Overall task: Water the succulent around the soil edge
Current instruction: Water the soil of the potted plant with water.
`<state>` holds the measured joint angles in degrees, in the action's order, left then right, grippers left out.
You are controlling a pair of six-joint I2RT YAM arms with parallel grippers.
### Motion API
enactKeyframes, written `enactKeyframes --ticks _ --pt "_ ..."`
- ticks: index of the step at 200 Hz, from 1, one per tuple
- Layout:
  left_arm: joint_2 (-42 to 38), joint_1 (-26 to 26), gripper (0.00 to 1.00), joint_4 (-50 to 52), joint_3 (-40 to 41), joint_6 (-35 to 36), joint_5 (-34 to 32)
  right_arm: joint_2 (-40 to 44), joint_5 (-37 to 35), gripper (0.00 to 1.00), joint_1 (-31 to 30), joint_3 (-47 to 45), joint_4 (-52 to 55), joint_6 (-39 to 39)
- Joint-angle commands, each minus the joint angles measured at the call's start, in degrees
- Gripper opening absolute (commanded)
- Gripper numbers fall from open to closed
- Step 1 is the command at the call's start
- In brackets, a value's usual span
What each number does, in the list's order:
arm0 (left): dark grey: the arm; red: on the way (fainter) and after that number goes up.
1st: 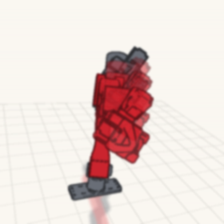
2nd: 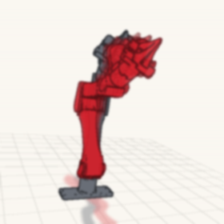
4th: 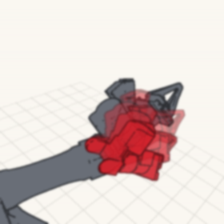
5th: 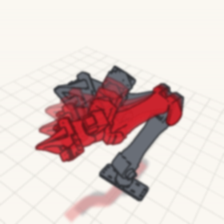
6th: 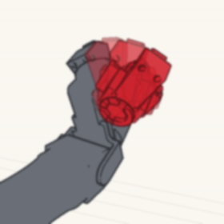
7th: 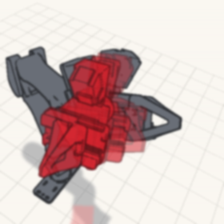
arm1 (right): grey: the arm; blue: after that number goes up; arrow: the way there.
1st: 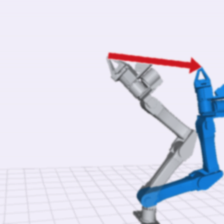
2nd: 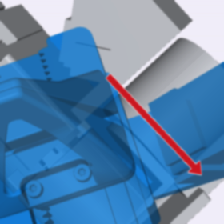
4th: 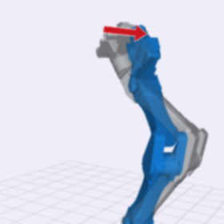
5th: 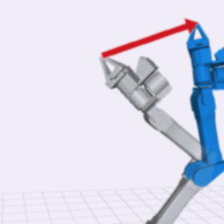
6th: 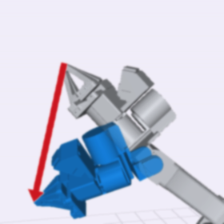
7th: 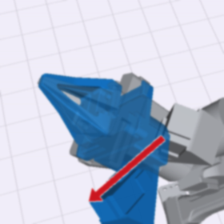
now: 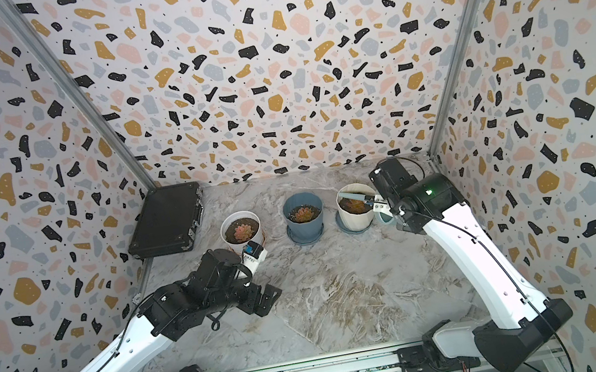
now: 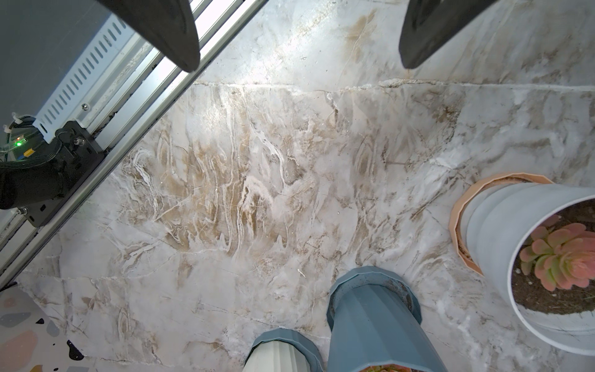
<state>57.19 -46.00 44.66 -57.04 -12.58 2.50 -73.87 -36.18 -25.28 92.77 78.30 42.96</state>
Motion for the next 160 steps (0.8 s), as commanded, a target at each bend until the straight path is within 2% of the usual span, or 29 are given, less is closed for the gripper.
enactKeyframes --ticks 1,160 --pt "-1.0 -0.4 1.0 -1.6 -0.4 0.7 0.2 2.5 -1.3 0.0 -0.4 -0.2 0.7 -1.5" --pt "-1.5 -0.5 0.99 -1.4 1.0 1.0 -0.6 4.6 -1.7 0.0 -0.9 -1.5 3.0 -2.4"
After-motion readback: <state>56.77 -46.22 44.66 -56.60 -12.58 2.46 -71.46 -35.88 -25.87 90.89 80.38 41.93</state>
